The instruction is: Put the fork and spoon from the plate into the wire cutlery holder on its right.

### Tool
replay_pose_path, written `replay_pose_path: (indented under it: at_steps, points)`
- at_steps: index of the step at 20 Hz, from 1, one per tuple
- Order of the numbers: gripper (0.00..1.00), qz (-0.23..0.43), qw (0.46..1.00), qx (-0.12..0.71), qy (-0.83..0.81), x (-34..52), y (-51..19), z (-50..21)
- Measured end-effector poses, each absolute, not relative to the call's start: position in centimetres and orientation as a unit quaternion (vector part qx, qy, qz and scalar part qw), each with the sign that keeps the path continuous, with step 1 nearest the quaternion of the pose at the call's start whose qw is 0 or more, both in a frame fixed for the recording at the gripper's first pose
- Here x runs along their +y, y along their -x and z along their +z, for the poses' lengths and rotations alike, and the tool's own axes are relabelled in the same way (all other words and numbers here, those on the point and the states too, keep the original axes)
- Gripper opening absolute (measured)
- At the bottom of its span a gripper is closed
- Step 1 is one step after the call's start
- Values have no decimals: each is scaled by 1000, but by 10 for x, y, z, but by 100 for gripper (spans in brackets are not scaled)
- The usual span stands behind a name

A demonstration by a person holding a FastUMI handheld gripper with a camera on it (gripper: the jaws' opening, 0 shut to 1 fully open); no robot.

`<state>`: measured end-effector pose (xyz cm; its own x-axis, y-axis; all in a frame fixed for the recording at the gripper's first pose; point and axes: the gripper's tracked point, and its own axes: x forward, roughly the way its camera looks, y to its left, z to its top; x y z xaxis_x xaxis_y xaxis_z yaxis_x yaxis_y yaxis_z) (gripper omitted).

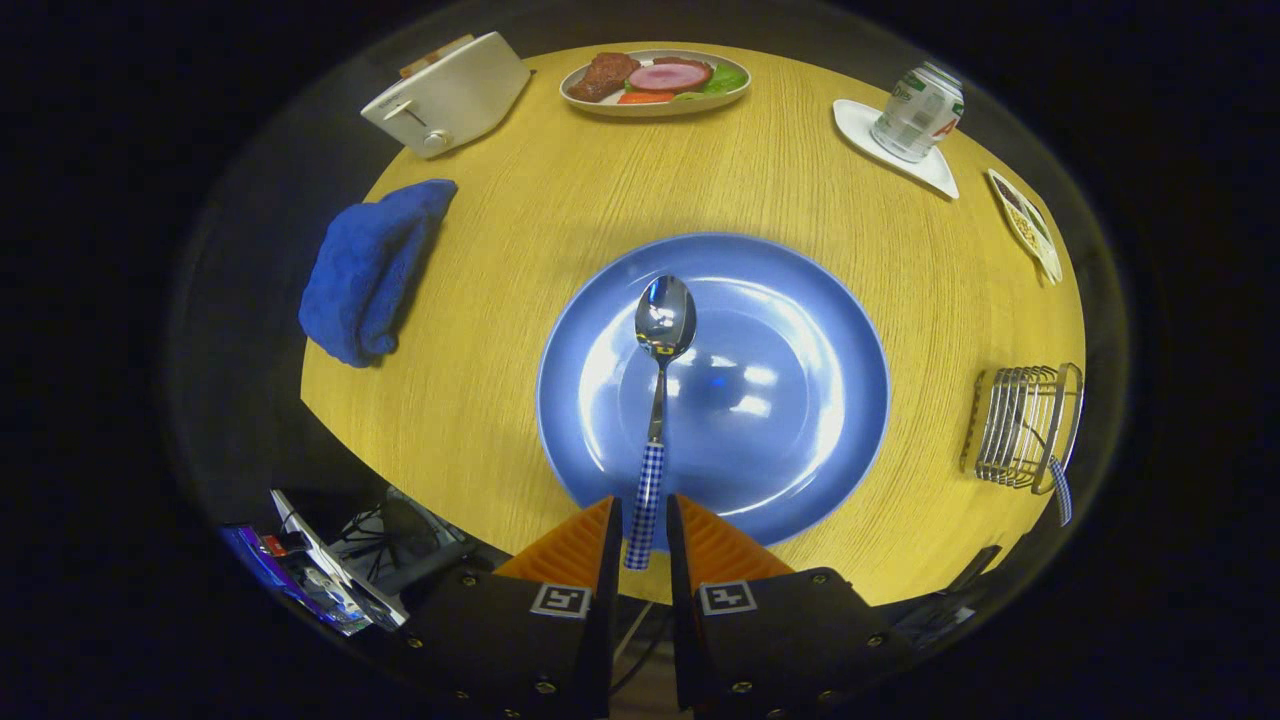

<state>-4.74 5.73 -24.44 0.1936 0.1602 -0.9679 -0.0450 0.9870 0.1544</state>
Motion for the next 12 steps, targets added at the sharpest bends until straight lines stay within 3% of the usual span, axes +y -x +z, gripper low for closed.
replay_pose_path:
  at_steps: [12]
  points:
    - [25, 70, 749, 659, -23, 63, 49, -275]
